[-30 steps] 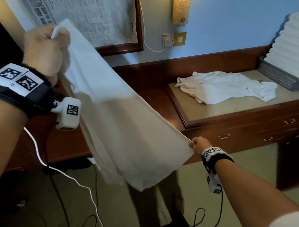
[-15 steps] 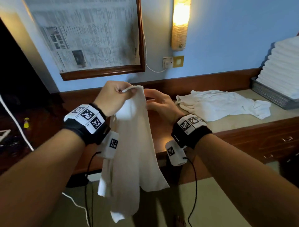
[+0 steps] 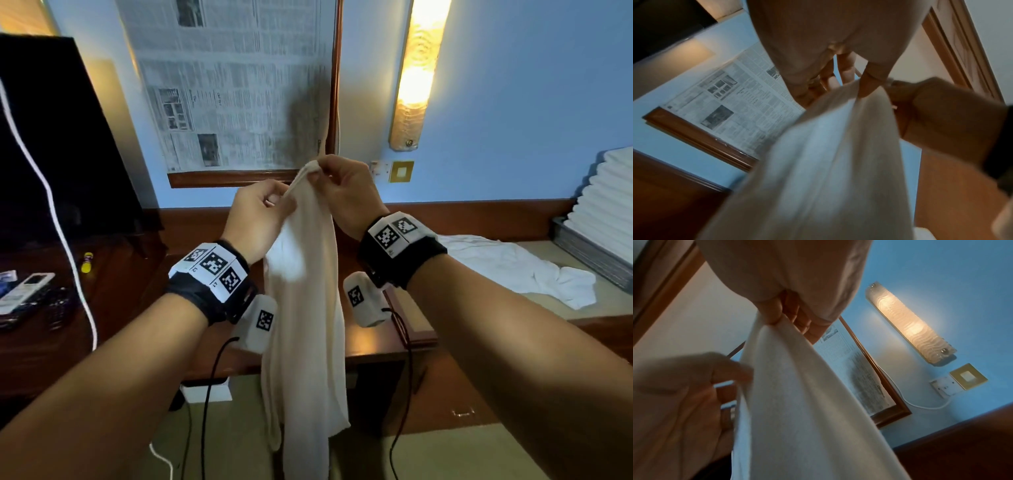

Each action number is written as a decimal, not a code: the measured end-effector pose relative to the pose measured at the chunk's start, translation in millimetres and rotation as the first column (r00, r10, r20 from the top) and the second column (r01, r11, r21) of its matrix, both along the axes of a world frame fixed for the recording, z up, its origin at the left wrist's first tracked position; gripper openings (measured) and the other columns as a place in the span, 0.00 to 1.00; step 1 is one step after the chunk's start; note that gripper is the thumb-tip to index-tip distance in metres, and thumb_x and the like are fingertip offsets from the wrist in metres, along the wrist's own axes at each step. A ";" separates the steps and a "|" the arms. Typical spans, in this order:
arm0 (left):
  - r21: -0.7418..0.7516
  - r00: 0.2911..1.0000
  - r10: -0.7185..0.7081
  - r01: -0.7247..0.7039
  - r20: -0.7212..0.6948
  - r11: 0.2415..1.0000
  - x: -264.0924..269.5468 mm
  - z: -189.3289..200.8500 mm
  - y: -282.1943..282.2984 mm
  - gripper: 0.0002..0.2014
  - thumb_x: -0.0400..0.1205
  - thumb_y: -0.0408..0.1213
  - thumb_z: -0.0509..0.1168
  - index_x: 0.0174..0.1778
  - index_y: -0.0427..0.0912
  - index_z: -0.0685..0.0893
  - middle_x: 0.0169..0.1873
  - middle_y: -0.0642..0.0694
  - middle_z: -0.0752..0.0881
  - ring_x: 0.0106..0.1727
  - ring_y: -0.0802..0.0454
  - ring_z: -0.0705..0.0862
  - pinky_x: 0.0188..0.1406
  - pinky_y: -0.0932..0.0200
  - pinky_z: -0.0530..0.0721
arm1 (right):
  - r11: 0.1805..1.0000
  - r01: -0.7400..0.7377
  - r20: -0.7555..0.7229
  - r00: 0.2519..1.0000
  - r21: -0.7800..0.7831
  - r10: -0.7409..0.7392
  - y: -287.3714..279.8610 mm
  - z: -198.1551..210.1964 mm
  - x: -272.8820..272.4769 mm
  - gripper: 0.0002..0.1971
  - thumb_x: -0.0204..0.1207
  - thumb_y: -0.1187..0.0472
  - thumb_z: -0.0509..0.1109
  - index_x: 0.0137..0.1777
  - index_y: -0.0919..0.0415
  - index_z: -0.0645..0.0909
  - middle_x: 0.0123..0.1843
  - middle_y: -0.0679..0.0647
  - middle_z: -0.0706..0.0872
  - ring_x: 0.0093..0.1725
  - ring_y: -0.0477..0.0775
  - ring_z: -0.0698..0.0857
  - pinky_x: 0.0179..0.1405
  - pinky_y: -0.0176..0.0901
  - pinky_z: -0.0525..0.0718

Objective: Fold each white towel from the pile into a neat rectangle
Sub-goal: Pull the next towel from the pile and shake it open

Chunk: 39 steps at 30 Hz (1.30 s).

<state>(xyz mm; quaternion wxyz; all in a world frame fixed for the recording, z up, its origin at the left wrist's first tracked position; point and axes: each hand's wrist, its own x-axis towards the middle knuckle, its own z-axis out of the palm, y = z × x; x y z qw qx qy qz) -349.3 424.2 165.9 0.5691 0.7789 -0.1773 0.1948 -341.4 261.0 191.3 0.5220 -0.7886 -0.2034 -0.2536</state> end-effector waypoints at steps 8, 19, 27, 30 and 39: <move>0.160 0.983 0.179 -0.173 -0.028 0.972 4.1 -55.6 -4.0 0.06 0.76 0.36 0.69 0.32 0.45 0.84 0.27 0.44 0.85 0.35 0.42 0.84 0.34 0.55 0.77 | 0.993 0.083 0.102 0.991 0.082 -0.091 -5.5 30.0 12.8 0.07 0.82 0.64 0.69 0.49 0.64 0.89 0.43 0.55 0.90 0.43 0.46 0.86 0.46 0.34 0.84; 0.219 0.954 0.109 -0.047 -0.281 0.975 12.5 -103.1 -31.4 0.23 0.78 0.55 0.59 0.26 0.39 0.73 0.23 0.45 0.77 0.29 0.41 0.75 0.32 0.52 0.65 | 0.942 0.272 -0.098 0.951 -0.196 -0.295 -71.8 11.1 15.5 0.07 0.85 0.60 0.65 0.50 0.60 0.85 0.42 0.47 0.81 0.44 0.46 0.79 0.45 0.38 0.75; 0.380 0.987 0.035 0.028 -0.157 0.925 38.5 -52.7 -47.6 0.17 0.82 0.47 0.70 0.26 0.55 0.86 0.24 0.56 0.82 0.32 0.51 0.79 0.36 0.54 0.77 | 0.763 -0.233 -0.408 0.912 -0.603 -0.043 -56.6 -36.2 -12.7 0.07 0.76 0.64 0.75 0.53 0.60 0.89 0.62 0.48 0.82 0.52 0.43 0.80 0.56 0.36 0.78; 0.410 0.998 -0.012 0.034 -0.057 0.911 34.2 -43.2 -47.2 0.12 0.78 0.49 0.69 0.38 0.45 0.90 0.31 0.51 0.89 0.38 0.50 0.87 0.43 0.50 0.84 | 0.756 -0.060 -0.220 0.969 -0.651 -0.112 -49.8 -53.5 -8.8 0.09 0.76 0.66 0.72 0.55 0.62 0.89 0.52 0.53 0.82 0.52 0.53 0.82 0.58 0.48 0.82; 0.346 0.910 0.412 -0.374 -0.039 0.860 -16.7 -93.4 -5.5 0.13 0.78 0.46 0.58 0.54 0.52 0.84 0.48 0.49 0.77 0.44 0.45 0.78 0.43 0.51 0.78 | 0.811 0.304 0.067 0.947 -0.500 -0.314 -18.3 -5.4 9.2 0.11 0.82 0.61 0.66 0.57 0.60 0.89 0.48 0.53 0.81 0.50 0.56 0.78 0.52 0.42 0.72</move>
